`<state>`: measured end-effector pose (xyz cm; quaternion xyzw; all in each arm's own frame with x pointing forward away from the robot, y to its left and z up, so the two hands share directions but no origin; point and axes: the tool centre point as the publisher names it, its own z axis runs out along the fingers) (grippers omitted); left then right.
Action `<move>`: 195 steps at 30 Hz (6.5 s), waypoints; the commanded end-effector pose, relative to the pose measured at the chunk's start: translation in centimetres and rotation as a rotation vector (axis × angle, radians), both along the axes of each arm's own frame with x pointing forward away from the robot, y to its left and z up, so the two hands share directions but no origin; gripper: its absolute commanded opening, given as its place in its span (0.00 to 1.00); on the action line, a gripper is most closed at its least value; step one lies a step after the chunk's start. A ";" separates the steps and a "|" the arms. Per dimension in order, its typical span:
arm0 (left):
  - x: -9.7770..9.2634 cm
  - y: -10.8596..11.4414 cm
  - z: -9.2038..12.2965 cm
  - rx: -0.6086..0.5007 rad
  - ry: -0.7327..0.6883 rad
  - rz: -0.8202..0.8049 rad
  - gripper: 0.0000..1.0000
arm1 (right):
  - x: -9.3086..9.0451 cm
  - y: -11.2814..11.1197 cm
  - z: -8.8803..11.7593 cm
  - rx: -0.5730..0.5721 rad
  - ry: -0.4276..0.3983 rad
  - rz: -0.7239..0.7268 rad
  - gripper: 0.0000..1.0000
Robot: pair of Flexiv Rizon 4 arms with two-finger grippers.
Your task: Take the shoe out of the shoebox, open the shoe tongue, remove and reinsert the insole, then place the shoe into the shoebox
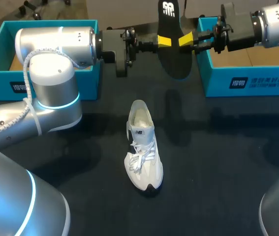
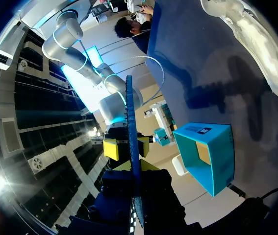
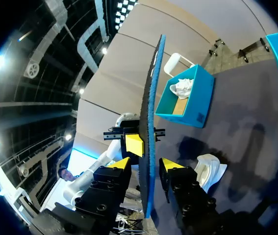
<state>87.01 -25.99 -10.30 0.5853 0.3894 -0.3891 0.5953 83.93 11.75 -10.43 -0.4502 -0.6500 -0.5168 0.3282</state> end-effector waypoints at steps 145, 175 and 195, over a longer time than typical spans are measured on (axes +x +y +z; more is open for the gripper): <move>-2.4 13.9 -13.0 0.523 1.584 0.509 1.00 | 4.8 4.6 -7.4 0.132 -0.538 -0.083 0.00; -5.9 20.6 -19.4 0.562 1.922 0.783 1.00 | 2.4 10.2 -13.1 0.241 -0.481 -0.102 0.00; -6.1 20.4 -19.7 0.601 1.934 0.831 1.00 | 2.2 10.3 -13.2 0.238 -0.480 -0.110 0.00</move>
